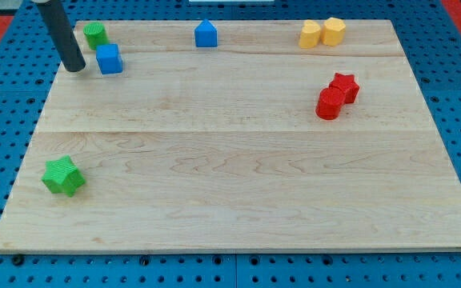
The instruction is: Place the green circle at the right of the green star
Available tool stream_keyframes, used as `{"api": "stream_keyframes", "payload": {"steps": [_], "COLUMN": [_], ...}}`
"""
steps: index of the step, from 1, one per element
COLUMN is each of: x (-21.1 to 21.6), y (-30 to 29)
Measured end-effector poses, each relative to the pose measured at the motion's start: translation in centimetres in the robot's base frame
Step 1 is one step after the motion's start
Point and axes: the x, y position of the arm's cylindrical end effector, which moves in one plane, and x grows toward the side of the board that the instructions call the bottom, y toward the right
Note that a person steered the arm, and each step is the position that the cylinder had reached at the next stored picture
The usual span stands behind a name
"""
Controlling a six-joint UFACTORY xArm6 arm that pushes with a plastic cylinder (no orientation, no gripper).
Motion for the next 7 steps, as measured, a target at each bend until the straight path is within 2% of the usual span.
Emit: {"api": "stream_keyframes", "payload": {"steps": [1, 2, 3, 4, 5, 6, 7], "x": [-1.0, -1.3, -0.6, -2.1, -3.5, -3.8, -10.2], "y": [11.6, 17.5, 16.4, 5.5, -2.9, -6.0, -0.6]}}
